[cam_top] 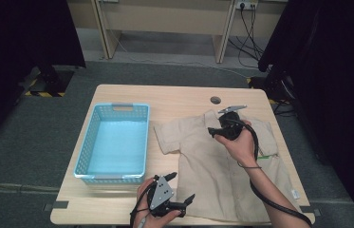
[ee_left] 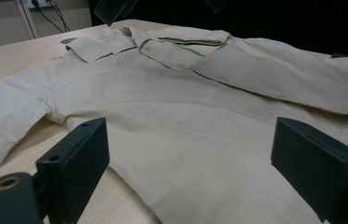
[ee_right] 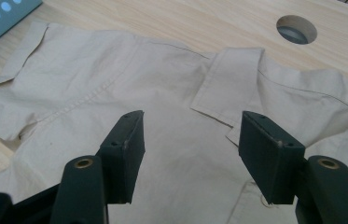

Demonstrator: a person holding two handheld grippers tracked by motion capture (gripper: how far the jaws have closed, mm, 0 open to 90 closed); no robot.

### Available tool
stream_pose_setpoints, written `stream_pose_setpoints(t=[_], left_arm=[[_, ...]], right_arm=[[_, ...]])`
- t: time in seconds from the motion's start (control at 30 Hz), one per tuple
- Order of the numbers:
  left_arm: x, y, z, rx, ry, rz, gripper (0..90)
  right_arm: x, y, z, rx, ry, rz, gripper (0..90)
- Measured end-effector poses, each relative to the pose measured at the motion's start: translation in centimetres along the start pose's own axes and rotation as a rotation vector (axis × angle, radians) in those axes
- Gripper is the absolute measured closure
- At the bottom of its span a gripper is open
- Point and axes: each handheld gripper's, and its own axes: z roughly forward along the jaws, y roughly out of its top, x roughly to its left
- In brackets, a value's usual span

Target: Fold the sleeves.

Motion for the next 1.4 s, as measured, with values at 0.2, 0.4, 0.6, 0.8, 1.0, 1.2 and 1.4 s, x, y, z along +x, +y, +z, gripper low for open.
stream_pose_setpoints(t=[0.2,0.4,0.6,0.8,1.0,1.2,1.4], left_arm=[[0.0,0.0,0.0,0.0,0.0,0.002,10.9],[0.0,0.0,0.0,0.0,0.0,0.004,10.8],[0.0,0.0,0.0,-0.001,-0.001,0.006,10.9],[0.0,0.0,0.0,-0.001,0.0,0.006,10.9],[0.0,0.0,0.0,-0.002,0.0,0.004,10.9],[-0.1,0.0,-0.1,-0.003,-0.001,0.004,10.9],[0.0,0.0,-0.1,-0.004,-0.002,0.002,10.9]], right_arm=[[0.6,0.4,0.3,0.003,0.009,-0.005,41.7],[1.4,0.9,0.7,0.004,0.017,-0.019,41.6],[2.4,1.4,1.1,0.008,0.029,-0.035,41.6],[3.1,1.8,1.5,0.011,0.038,-0.045,41.6],[3.9,2.3,1.8,0.01,0.05,-0.063,41.6],[5.1,2.8,2.2,0.014,0.066,-0.076,41.6],[5.9,3.0,2.7,0.019,0.078,-0.088,41.6]])
